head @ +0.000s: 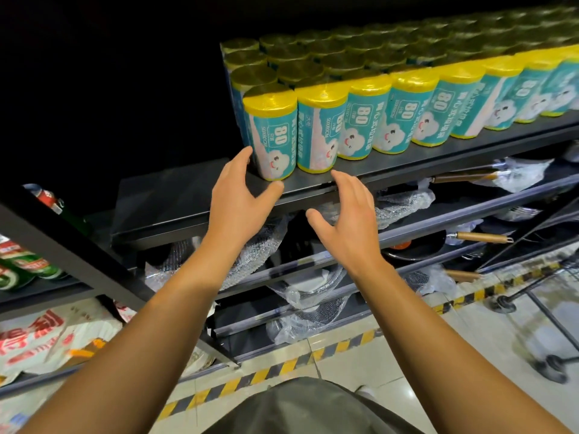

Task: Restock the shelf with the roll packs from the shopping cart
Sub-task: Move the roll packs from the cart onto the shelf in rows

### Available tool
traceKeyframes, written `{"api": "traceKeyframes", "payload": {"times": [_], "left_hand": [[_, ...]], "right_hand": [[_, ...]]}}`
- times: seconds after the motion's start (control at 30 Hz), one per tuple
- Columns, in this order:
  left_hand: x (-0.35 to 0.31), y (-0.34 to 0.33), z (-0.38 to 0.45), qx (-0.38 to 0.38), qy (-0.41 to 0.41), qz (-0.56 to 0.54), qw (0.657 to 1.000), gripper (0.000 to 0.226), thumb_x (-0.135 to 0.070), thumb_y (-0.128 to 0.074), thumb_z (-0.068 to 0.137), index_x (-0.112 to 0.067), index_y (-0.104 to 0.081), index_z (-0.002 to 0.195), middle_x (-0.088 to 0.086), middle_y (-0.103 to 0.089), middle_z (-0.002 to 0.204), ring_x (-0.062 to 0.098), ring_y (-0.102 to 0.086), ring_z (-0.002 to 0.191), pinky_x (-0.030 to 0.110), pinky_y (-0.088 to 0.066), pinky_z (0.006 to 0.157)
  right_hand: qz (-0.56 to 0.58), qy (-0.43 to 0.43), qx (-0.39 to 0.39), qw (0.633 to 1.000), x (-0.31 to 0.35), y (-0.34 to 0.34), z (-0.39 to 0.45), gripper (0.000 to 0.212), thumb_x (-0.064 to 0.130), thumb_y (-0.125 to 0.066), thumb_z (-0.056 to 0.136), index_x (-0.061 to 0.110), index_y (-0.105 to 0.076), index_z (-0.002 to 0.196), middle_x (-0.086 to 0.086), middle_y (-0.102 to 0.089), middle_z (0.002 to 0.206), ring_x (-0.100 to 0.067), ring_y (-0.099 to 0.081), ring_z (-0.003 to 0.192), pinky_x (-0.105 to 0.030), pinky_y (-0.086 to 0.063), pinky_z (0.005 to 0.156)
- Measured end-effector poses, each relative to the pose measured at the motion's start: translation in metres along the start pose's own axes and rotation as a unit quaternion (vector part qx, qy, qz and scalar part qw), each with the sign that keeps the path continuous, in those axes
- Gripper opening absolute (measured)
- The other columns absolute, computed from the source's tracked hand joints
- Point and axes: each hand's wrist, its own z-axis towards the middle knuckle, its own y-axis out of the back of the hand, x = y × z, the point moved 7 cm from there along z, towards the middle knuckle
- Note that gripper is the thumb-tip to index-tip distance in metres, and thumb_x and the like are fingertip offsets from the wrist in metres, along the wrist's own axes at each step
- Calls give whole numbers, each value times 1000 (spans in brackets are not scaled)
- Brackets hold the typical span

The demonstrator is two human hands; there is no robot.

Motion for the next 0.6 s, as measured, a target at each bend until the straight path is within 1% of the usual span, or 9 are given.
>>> {"api": "traceKeyframes", "payload": {"times": [0.07,0.13,0.2,0.23,0.3,0.37,0.43,0.53,0.6], "left_hand": [[-5,-6,-22,22,-25,28,999,68,-40,-66,88,-18,-43,148,2,-48,147,20,-45,134,38,-37,112],[-10,-17,-42,40,-41,66,996,63,-44,-56,88,-19,-47,145,0,-51,145,21,-43,134,43,-29,117],[-17,-33,-61,49,-60,109,991,58,-44,-48,91,-22,-47,145,-2,-50,147,22,-36,141,47,-13,122],[-21,-41,-71,55,-64,122,989,57,-44,-45,93,-24,-46,145,-3,-47,149,22,-30,145,47,-8,123],[-26,-56,-87,71,-63,126,987,57,-46,-42,94,-26,-43,148,-3,-41,155,21,-22,149,45,-4,124],[-38,-83,-105,107,-66,106,986,60,-48,-43,93,-25,-43,148,-2,-38,157,21,-23,149,46,-7,124],[-56,-115,-126,150,-67,75,984,62,-48,-46,92,-24,-43,149,-2,-38,157,20,-25,148,47,-16,122],[-88,-165,-160,197,-65,23,978,57,-39,-55,98,-23,-41,150,-3,-36,158,16,-28,147,41,-23,121],[-116,-197,-183,220,-74,-1,973,57,-33,-60,98,-23,-41,150,-4,-37,157,14,-30,146,36,-25,120]], "right_hand": [[6,-14,16,1000,-5,3,-10,69,37,-66,92,15,-38,151,-3,-39,155,-23,-25,148,-45,-23,122],[15,-27,24,999,-12,9,-19,66,37,-62,94,16,-37,152,-3,-37,157,-23,-22,150,-44,-21,123],[26,-36,31,999,-20,19,-31,64,39,-57,95,16,-38,152,-2,-37,158,-22,-22,150,-45,-22,122],[26,-38,35,998,-26,26,-39,63,39,-56,96,17,-38,152,-2,-37,158,-22,-22,150,-45,-23,122],[17,-40,45,998,-39,37,-59,62,42,-55,96,20,-39,151,0,-37,158,-21,-23,150,-45,-23,122],[0,-52,46,998,-62,56,-83,63,47,-53,94,22,-40,150,2,-40,155,-21,-28,148,-47,-26,121],[-12,-79,36,996,-92,81,-107,64,50,-52,92,22,-41,148,2,-43,152,-22,-33,146,-48,-30,118],[-18,-117,14,993,-134,125,-143,65,51,-50,91,18,-44,147,-1,-48,147,-26,-40,140,-52,-36,112],[-28,-138,1,990,-161,159,-166,66,52,-49,90,18,-45,147,-2,-49,146,-27,-41,139,-51,-36,112]]}}
